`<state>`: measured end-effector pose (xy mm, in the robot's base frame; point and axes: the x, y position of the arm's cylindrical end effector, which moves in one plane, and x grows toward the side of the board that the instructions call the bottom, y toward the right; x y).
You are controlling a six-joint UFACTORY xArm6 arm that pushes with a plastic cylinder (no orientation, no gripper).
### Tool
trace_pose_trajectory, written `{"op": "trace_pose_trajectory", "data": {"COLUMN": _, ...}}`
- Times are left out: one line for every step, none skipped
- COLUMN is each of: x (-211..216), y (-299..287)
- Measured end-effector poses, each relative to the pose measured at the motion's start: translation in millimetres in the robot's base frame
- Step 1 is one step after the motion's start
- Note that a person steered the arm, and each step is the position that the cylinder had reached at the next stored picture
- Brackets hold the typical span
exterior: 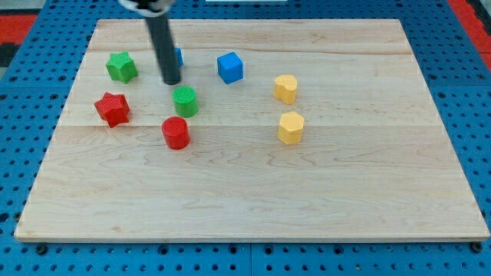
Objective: Move the arm to right side of yellow hexagon
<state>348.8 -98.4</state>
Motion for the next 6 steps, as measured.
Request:
{"op": "trace_pose_trajectory", "data": {"x": 2.8, "y": 68.7}}
{"op": "trace_pose_trajectory", "data": {"x": 26.8, "y": 99.8}}
{"op": "trace_pose_trajectory", "data": {"x": 45.1, "y": 114.0}}
{"op": "trace_pose_trajectory", "data": {"x": 45.9, "y": 180.7}}
{"op": "trace_pose_trajectory", "data": {"x": 66.2, "y": 208.4}}
{"op": "trace_pose_trajectory", "data": {"x": 105.6, "y": 219.5}}
